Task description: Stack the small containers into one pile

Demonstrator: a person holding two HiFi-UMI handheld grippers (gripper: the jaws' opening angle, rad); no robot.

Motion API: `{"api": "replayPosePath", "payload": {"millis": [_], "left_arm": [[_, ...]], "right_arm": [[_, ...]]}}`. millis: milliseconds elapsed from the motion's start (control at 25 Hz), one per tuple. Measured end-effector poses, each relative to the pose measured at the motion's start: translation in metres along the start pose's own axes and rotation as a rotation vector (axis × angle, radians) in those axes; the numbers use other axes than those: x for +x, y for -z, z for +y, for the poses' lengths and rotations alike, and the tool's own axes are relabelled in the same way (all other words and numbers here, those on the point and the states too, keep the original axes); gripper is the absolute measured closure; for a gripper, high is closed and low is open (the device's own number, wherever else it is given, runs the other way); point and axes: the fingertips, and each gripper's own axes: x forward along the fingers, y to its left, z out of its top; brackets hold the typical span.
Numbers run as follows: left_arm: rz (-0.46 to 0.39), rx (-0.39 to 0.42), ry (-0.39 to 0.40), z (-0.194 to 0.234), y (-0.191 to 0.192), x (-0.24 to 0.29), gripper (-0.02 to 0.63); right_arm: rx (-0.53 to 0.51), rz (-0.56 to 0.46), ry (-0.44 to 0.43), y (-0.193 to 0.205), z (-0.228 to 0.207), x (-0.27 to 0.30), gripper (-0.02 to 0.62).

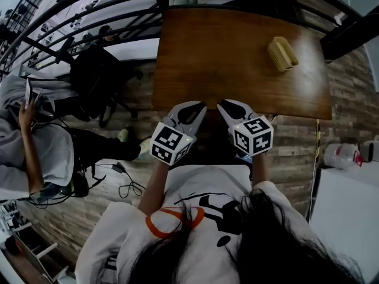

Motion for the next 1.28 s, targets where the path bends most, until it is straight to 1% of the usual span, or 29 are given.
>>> {"api": "replayPosePath", "payload": {"millis": [200, 440, 720, 920, 1280], "left_arm": [[-0.011, 0.006, 0.033, -0.02, 0.012, -0.024, 0.597], [-0.036, 0.03, 0.063, -0.029, 0.014, -0.038, 0.597], [-0.061, 0.046, 0.08, -0.034, 0.008, -0.046, 0.597], [-0.065, 0.058, 0.089, -0.045, 0.01, -0.05, 0.597], [-0.072, 0.062, 0.098, -0.044, 0.012, -0.053, 0.597]], "right_arm": [[0.025, -0.015, 0.034, 0.022, 0.027, -0.014, 0.515], [0.034, -0.05, 0.056, 0.025, 0.048, -0.02, 0.533], [-0.008, -0.065, 0.077, 0.023, 0.059, -0.026, 0.565], [-0.023, -0.071, 0.087, 0.027, 0.065, -0.034, 0.571], [-0.054, -0.06, 0.099, 0.03, 0.071, -0.032, 0.572]]}}
